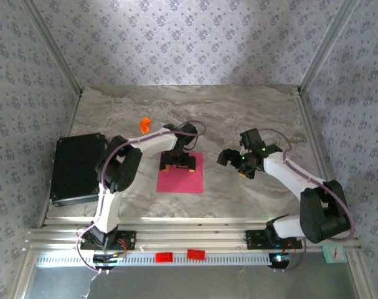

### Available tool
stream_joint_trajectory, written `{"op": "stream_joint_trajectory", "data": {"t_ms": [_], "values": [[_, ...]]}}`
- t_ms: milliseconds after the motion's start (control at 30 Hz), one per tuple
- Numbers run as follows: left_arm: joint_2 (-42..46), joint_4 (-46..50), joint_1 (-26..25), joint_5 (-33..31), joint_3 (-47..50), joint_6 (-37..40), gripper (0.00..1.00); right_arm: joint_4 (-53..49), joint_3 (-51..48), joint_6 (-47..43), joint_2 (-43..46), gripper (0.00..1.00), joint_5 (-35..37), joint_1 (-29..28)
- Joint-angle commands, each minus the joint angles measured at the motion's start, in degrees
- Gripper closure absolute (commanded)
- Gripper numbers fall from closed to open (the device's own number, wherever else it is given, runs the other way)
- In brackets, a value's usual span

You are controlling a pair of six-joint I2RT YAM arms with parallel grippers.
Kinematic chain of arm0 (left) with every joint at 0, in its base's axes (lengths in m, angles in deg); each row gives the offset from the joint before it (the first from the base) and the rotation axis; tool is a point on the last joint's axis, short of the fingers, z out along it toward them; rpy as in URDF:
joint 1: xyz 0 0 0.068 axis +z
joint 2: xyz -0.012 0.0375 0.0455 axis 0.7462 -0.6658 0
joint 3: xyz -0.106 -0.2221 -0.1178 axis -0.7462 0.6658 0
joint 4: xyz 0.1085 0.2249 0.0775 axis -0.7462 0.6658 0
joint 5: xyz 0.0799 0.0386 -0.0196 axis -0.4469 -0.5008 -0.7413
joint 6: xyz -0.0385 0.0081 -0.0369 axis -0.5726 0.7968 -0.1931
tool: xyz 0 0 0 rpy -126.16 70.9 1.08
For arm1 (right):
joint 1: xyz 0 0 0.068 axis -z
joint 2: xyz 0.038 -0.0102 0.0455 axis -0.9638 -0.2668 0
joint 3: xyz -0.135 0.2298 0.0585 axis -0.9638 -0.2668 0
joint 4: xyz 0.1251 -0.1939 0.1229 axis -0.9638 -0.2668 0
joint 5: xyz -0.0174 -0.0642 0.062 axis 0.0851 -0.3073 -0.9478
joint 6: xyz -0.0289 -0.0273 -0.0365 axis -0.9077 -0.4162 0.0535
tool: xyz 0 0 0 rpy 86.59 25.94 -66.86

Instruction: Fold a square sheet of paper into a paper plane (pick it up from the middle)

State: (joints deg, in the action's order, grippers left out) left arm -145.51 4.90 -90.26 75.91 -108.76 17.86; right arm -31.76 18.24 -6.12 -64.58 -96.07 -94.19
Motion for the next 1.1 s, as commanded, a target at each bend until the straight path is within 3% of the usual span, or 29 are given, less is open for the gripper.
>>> {"op": "stream_joint_trajectory", "data": {"t_ms": [0, 600, 833, 1067], "values": [[-3.90, -2.50, -0.34, 1.94, 3.42, -0.37, 0.04, -1.82, 1.51, -0.44, 0.03, 0.01, 1.23, -0.29], [-3.69, -2.77, -1.50, 0.44, 3.74, -0.14, 0.11, -2.47, 0.61, 0.36, 2.45, 0.01, 2.63, -0.34], [-1.30, -3.45, -2.05, -0.01, 2.65, 1.38, 0.28, -2.78, 0.00, 0.57, 3.83, 0.01, 3.25, -0.38], [4.88, -7.23, -2.39, -0.26, 3.59, 2.07, 0.56, -4.63, -1.12, 5.21, 6.85, 0.01, 6.56, 0.08]]}}
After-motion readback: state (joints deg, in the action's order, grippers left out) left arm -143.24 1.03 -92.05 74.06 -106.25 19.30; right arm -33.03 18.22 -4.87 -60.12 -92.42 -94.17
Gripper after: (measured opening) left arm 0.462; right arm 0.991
